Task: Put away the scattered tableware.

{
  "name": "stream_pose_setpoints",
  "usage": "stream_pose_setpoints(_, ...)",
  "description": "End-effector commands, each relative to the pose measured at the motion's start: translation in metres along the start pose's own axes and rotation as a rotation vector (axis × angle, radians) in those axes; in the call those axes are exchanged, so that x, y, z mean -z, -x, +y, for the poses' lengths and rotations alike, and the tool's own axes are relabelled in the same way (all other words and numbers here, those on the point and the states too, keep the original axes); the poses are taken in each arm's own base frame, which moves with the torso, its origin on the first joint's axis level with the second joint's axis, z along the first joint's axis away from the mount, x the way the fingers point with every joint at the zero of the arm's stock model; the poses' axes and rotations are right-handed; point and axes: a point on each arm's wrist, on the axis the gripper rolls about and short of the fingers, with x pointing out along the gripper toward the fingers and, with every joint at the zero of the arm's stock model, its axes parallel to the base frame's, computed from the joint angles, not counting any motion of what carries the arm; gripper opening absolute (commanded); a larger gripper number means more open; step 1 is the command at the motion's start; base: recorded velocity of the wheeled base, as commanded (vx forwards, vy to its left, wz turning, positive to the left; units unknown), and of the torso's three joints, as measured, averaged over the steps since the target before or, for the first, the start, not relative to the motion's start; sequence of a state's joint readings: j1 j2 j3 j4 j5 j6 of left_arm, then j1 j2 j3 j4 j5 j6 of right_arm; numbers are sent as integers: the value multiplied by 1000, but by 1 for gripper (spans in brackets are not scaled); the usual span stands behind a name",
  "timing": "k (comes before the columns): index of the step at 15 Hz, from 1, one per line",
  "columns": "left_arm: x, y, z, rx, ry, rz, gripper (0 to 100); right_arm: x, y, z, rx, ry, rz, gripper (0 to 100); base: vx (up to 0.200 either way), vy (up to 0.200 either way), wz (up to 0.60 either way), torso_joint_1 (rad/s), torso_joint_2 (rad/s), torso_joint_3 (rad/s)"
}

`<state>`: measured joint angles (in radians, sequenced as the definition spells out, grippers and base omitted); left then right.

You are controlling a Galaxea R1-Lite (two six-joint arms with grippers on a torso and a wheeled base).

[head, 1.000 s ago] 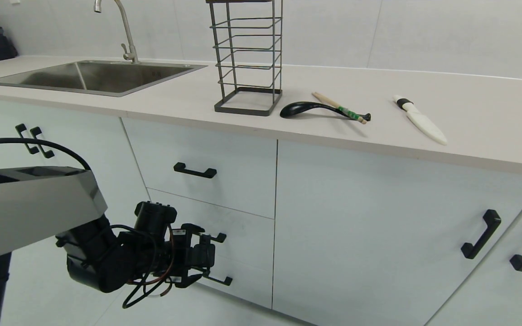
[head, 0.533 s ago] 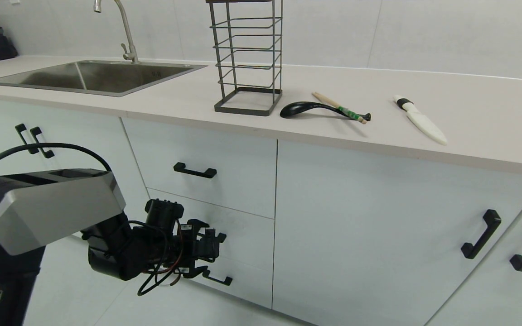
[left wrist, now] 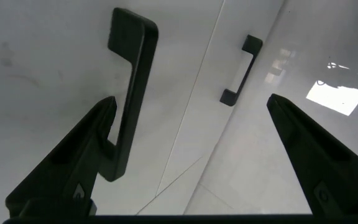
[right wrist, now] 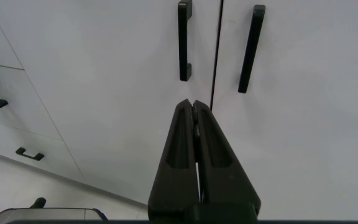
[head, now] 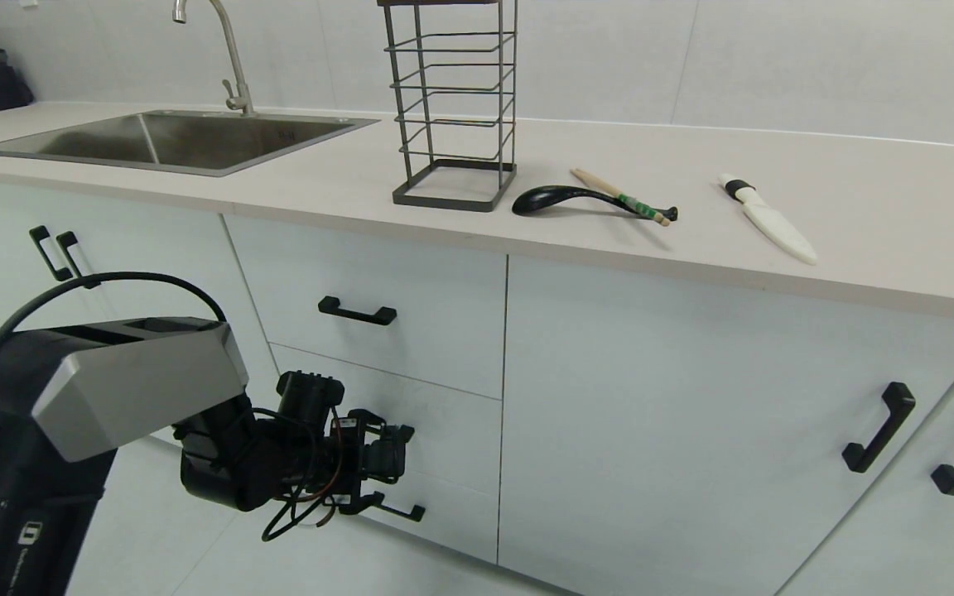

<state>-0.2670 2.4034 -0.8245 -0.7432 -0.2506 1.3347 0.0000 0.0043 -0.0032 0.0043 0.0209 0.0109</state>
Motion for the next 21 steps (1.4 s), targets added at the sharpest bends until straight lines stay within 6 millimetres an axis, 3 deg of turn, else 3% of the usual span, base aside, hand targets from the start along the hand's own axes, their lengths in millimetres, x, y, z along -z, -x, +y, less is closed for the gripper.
stream_pose_setpoints(1,0,-5,-2,2,-5,-4,100,0,0,0,-1,0,1,0,0,0,0,0,0,0)
stream_pose_setpoints(10,-7,-2,-23,76,-10,-5,100,0,0,0,-1,0,1,0,0,0,0,0,0,0)
stream_pose_setpoints(16,-9,2,-23,75,-9,-5,100,0,0,0,-1,0,1,0,0,0,0,0,0,0)
stream_pose_setpoints(19,-9,17,-23,72,-3,0,100,0,0,0,-1,0,1,0,0,0,0,0,0,0)
stream_pose_setpoints(21,-17,40,-22,57,-10,-10,100,0,0,0,-1,0,1,0,0,0,0,0,0,0)
